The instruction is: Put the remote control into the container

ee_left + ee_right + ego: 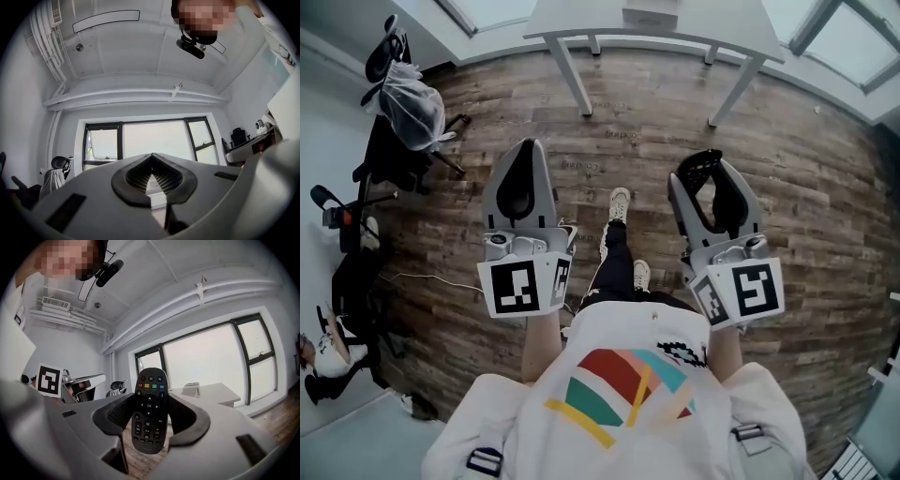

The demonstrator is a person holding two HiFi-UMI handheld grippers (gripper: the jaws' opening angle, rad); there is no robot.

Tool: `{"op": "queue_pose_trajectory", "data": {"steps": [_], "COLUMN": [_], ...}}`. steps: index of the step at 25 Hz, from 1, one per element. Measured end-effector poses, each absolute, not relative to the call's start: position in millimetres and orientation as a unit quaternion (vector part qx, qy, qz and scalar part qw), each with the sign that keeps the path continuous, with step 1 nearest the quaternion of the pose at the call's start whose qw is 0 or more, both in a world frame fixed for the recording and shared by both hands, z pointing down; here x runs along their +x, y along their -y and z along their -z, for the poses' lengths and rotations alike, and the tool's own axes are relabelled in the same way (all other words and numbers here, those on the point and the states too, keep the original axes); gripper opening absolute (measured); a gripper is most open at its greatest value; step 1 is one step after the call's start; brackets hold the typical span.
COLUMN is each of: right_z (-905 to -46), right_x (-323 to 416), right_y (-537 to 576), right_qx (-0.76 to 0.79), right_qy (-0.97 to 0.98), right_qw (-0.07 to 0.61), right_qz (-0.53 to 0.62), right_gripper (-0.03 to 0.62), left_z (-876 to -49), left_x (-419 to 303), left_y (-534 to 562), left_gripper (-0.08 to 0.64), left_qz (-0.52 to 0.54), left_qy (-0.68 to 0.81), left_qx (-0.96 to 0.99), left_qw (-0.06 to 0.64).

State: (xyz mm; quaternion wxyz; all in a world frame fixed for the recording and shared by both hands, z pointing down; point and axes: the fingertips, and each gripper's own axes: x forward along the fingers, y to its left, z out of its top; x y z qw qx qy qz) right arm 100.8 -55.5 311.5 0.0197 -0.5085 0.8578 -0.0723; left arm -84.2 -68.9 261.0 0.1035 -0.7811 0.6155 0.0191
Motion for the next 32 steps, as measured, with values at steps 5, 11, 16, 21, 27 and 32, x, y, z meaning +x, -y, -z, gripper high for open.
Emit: {"op": "queue_pose_trajectory", "data": {"steps": [5,11,16,21,27,32], "right_z": [-311,-310,-308,-294,-288,-278], "right_x": [107,107,98,90,70,56], "right_y": [76,115,154,202,268,327], "right_qx": [-0.522,-0.529,-0.528,-0.531,-0.535,-0.538], "right_qy": [-0.850,-0.845,-0.846,-0.844,-0.842,-0.841], "right_qw": [0.017,0.020,0.021,0.016,0.007,0.003], "right_qz": [0.069,0.069,0.074,0.070,0.074,0.062], "right_gripper": [0.238,0.236,0.238,0.238,0.236,0.236], "left_z": [-257,-258,-259,-247,-244,-232], "left_x": [-79,-82,-89,-98,-120,-138], "left_y": [93,136,180,229,295,354], "left_gripper": [0.008,0.008,0.008,0.008,0.008,0.008], "left_qz": [-0.030,-0.034,-0.042,-0.045,-0.048,-0.073], "left_qy": [-0.606,-0.602,-0.597,-0.594,-0.593,-0.593], "left_qx": [-0.787,-0.791,-0.796,-0.798,-0.800,-0.797], "left_qw": [0.108,0.106,0.093,0.090,0.081,0.088]}}
